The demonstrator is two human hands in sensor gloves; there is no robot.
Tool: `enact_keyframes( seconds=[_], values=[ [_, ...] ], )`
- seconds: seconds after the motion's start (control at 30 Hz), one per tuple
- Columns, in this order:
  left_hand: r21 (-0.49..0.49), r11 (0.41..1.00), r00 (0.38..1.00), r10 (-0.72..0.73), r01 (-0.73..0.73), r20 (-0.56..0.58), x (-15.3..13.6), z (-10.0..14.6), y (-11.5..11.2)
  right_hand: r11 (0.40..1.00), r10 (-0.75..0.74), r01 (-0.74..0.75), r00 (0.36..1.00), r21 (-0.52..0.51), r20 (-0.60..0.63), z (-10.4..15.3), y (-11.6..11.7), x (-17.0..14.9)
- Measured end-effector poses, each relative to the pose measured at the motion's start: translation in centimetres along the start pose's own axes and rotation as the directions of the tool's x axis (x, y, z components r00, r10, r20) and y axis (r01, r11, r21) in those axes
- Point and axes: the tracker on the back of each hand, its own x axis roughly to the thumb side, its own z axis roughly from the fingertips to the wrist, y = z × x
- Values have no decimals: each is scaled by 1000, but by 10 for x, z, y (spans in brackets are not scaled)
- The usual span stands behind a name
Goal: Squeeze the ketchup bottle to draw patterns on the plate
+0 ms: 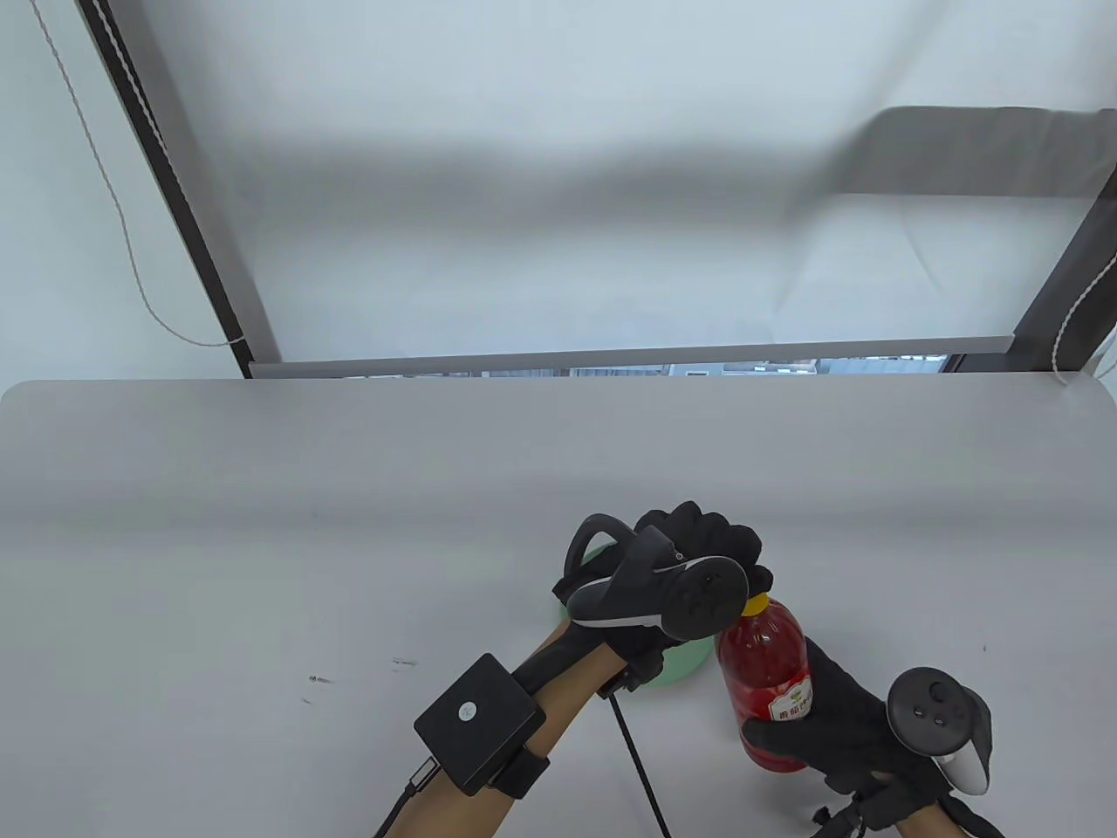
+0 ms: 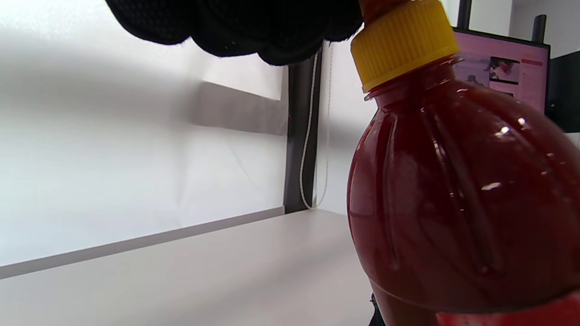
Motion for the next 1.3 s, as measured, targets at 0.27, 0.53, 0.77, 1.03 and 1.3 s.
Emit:
enact_keyframes(
  seconds=[0.27,0.53,0.77,1.03,1.3],
  values=[
    [-6,999,995,54,-54,82,-2,4,2,1000,-22,21,999,-16,-23,-1,-2,-3],
    [27,995,994,93,-95,50,-1,-6,4,998,-50,50,999,-34,-7,0,-3,-5],
    [-17,992,992,128,-127,6,-7,-13,6,997,-59,60,998,-50,23,1,-6,-3],
    [15,990,988,142,-141,-55,-9,-15,5,996,-81,82,996,-43,32,2,-4,-2],
    [-8,979,979,202,-202,10,-8,-13,11,996,-78,79,996,-42,32,1,-4,-2]
  ],
)
